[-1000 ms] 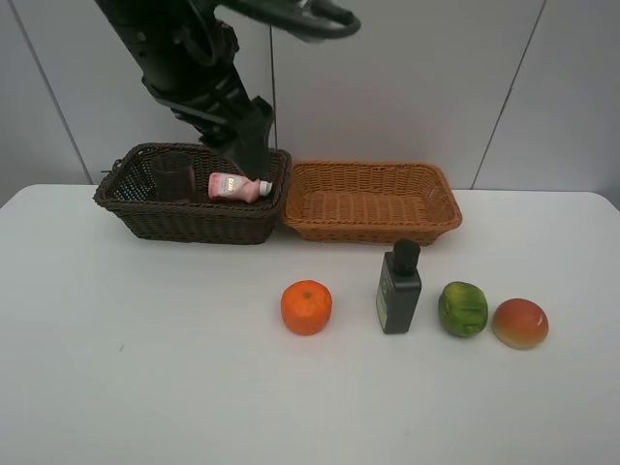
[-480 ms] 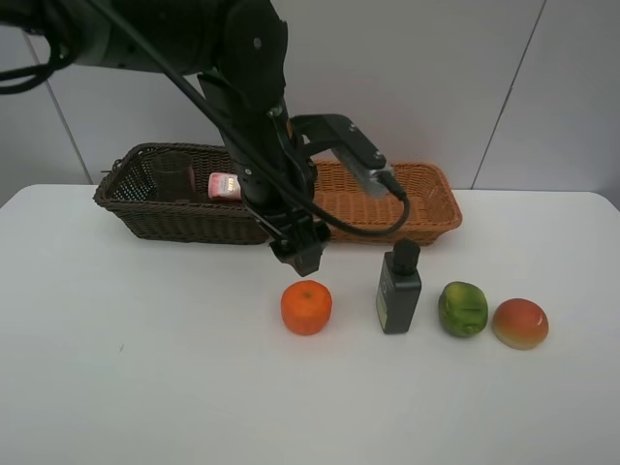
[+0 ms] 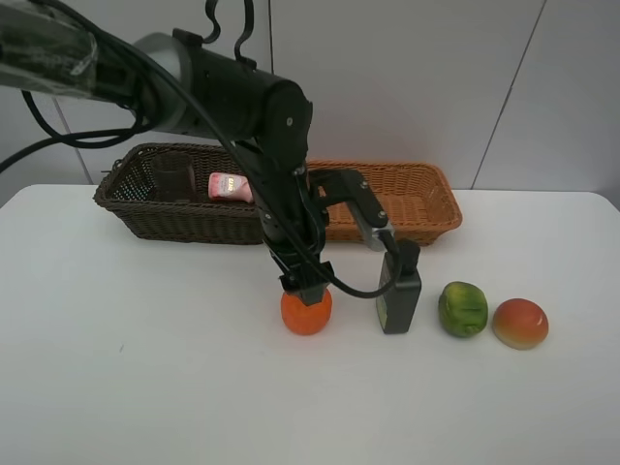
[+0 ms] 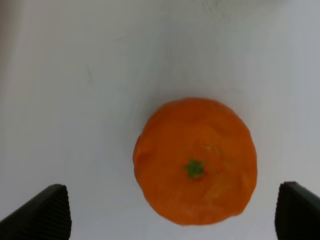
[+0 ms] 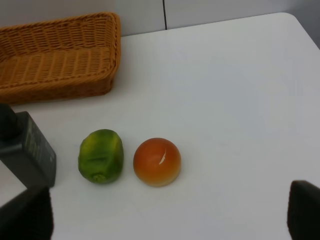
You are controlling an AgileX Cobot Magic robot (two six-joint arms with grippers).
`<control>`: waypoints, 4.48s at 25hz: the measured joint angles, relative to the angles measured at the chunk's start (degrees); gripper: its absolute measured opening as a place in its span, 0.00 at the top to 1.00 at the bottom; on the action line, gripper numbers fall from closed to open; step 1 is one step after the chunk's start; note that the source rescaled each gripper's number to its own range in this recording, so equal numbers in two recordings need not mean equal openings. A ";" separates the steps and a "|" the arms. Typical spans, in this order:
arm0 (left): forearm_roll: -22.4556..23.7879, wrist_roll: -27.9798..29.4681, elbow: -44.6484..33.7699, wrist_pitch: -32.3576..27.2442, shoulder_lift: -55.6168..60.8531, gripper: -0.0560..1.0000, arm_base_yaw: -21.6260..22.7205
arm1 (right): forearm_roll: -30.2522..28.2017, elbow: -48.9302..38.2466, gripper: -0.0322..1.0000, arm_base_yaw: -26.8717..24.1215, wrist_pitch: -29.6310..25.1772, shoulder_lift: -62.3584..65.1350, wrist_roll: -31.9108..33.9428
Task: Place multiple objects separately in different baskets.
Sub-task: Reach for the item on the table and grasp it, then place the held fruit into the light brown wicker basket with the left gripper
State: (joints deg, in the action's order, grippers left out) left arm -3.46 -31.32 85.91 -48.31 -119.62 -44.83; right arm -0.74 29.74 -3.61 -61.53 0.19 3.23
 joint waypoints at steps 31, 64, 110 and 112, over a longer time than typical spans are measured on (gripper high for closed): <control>-1.60 -0.87 0.17 2.07 -7.49 0.00 -0.06 | 0.00 0.00 0.00 0.00 0.00 0.00 0.00; -2.96 -0.87 0.47 1.47 -8.54 0.20 -0.06 | 0.00 0.00 0.00 0.00 0.00 0.00 0.00; 11.77 5.17 31.18 14.30 -18.95 0.20 5.32 | 0.00 0.00 0.00 0.00 0.00 0.00 0.00; 11.77 5.14 31.18 14.37 -19.24 0.20 5.32 | 0.00 0.00 0.00 0.00 0.00 0.00 0.00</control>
State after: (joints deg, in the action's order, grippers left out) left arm 8.31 -26.18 117.10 -33.94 -138.86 -39.51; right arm -0.74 29.74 -3.61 -61.53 0.19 3.23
